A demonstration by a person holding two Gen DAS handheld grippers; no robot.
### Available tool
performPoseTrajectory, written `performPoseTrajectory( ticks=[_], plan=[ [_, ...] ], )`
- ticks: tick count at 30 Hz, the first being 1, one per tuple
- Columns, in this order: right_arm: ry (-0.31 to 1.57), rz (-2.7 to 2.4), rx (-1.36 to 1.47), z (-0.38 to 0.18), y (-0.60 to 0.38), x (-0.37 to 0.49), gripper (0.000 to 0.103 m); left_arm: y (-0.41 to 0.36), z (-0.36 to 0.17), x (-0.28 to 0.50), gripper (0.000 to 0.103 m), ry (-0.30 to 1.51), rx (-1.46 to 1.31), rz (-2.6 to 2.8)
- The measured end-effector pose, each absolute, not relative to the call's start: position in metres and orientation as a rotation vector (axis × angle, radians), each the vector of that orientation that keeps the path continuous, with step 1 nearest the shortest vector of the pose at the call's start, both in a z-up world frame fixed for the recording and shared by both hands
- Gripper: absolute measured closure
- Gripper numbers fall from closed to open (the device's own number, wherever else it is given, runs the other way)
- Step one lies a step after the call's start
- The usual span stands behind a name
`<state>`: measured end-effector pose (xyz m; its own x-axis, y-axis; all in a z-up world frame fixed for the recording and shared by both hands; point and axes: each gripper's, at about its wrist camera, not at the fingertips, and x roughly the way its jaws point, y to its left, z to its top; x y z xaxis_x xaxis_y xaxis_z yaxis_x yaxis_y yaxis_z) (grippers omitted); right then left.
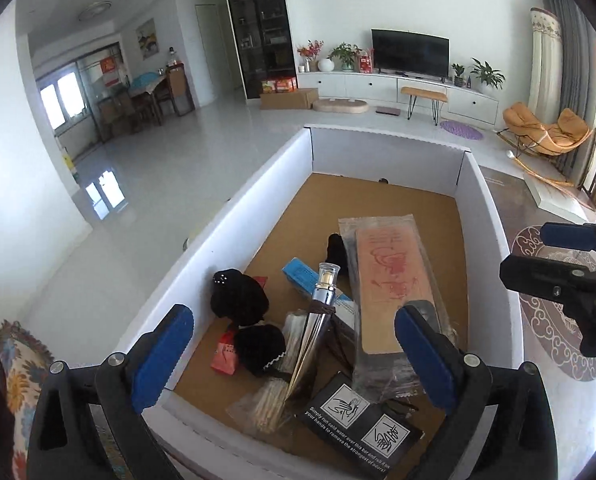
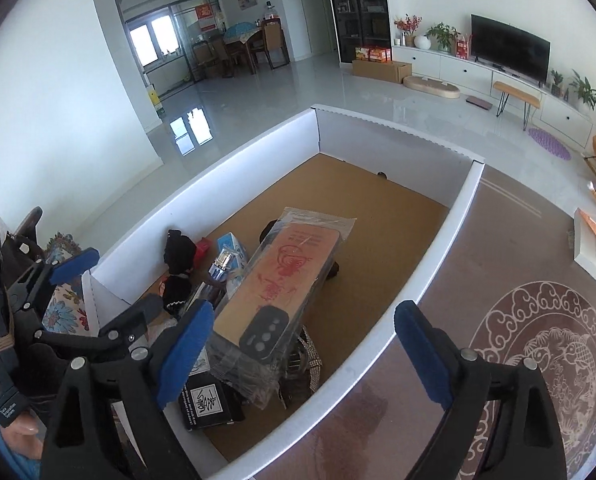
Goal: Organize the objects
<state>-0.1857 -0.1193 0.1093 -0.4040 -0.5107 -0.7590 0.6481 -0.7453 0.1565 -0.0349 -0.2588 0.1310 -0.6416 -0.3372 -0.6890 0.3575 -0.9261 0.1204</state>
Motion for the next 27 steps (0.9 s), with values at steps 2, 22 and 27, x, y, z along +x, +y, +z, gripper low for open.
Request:
performPoseTrajectory(
  ticks=[2,22,27],
  plan=[
    [0.22,-2.163,1.087,0.112,-0.111,-0.172,0.011,-0.254,0.135,-0.026,0.0,0.068,1.028,-2.496],
    [0.318,-2.185,1.217,0.12,-0.134,-0.157,0.005,-0.259,0.131,-0.004,0.0,0.248,1.136,-2.439],
    [0.332,-2.174,1.228,0.118,-0.142,-0.158,0.005,-0.265,0.131,-0.006,0.0,0.233,1.125,-2.424]
  ],
)
